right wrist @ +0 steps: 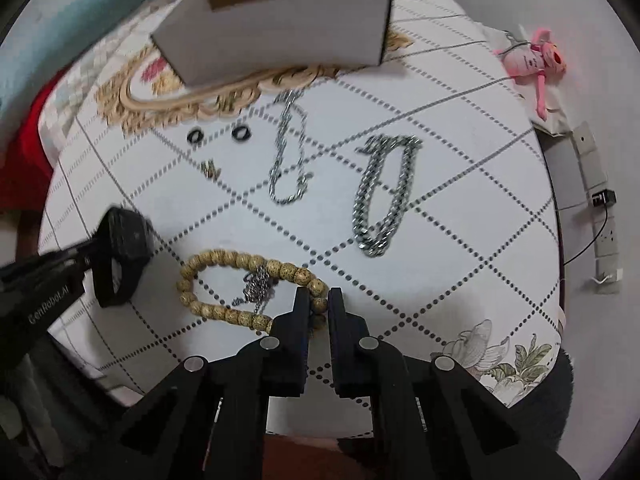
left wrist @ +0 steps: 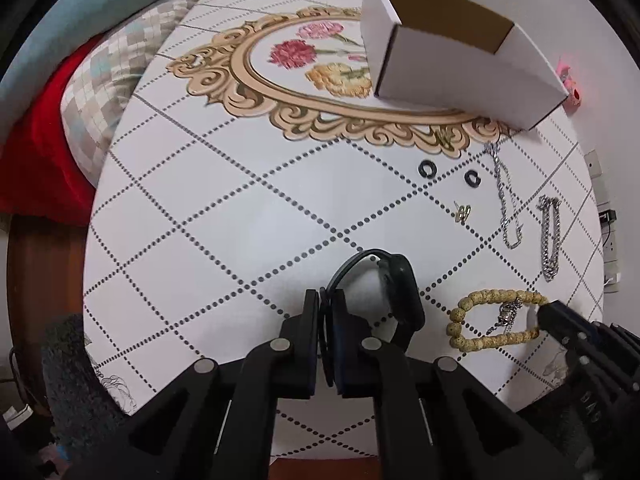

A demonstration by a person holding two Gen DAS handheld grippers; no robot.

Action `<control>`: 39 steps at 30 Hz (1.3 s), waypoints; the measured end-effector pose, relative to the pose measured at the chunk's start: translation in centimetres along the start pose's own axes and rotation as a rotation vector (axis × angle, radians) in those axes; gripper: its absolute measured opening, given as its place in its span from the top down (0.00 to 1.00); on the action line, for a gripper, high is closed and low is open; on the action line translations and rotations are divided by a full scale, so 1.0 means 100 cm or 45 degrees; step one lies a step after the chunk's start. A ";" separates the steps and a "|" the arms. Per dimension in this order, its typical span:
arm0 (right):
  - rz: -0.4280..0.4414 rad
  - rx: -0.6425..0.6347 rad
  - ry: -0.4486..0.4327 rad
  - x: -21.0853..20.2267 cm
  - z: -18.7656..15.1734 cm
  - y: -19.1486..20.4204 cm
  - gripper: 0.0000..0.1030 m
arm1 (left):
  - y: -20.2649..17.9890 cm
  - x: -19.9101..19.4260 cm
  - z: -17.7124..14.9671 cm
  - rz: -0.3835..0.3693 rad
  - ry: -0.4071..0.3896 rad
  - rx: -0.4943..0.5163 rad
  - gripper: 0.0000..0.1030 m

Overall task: Organize jewelry
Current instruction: 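Carry watch band and bead bracelet into the white box while both tools open to release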

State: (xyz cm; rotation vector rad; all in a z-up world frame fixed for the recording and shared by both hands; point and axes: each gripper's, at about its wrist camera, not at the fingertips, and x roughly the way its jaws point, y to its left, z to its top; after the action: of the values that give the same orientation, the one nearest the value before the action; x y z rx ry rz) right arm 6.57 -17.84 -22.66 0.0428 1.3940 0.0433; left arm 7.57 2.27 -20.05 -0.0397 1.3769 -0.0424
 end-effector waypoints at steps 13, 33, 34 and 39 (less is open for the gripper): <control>0.114 0.000 -0.238 -0.062 0.025 -0.001 0.91 | -0.012 -0.050 0.027 -0.066 -0.134 -0.007 0.97; 0.229 -0.050 -0.494 -0.139 0.185 -0.007 0.91 | -0.062 -0.058 0.179 -0.156 -0.200 0.082 0.96; 0.235 -0.049 -0.478 -0.132 0.196 -0.008 0.91 | -0.063 -0.052 0.187 -0.160 -0.182 0.081 0.96; 0.266 -0.026 -0.395 -0.099 0.231 -0.014 0.91 | -0.066 -0.036 0.212 -0.166 -0.123 0.071 0.88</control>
State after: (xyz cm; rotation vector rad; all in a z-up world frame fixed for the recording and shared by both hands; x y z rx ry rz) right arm 27.57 -19.84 -9.00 0.1712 1.0743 0.2159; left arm 27.69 -4.10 -12.11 -0.0841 1.2745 -0.1854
